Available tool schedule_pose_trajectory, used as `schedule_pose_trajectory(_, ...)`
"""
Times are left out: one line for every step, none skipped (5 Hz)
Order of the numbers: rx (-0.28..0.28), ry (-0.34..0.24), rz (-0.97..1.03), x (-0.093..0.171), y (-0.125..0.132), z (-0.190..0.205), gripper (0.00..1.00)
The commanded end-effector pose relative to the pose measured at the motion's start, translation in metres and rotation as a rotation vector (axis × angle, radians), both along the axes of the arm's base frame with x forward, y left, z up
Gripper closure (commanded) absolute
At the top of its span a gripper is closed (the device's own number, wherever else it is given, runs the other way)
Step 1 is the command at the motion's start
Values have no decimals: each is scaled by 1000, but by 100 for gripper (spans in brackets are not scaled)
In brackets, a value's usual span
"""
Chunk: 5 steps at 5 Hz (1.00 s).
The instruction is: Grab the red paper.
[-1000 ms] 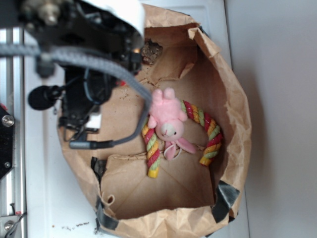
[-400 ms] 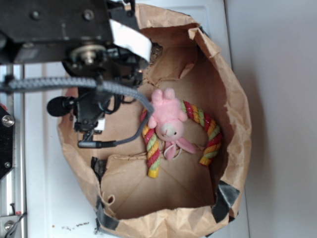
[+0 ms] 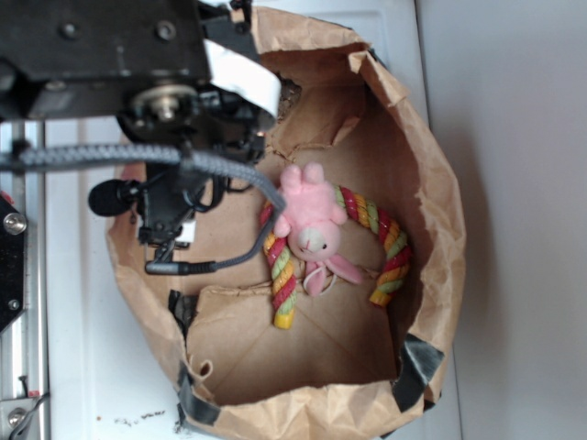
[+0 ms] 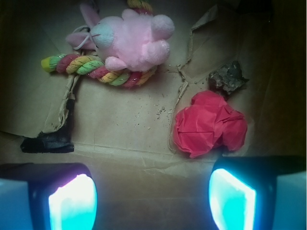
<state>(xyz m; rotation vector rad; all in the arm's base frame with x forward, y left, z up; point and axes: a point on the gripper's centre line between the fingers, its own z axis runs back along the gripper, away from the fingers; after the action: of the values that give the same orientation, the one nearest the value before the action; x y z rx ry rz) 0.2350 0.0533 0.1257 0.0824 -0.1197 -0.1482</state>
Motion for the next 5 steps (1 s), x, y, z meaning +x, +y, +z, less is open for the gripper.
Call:
schedule_pose_trajectory(-1, -19, -11, 3, -3, 6, 0)
schedule_pose_trajectory(-1, -19, -11, 3, -3, 6, 0)
schedule_pose_trajectory(0, -30, 13, 11, 4, 0, 0)
schedule_pose_trajectory(-3, -34, 70, 27, 18, -1, 0)
schedule_pose_trajectory(11, -34, 99, 41, 29, -11, 0)
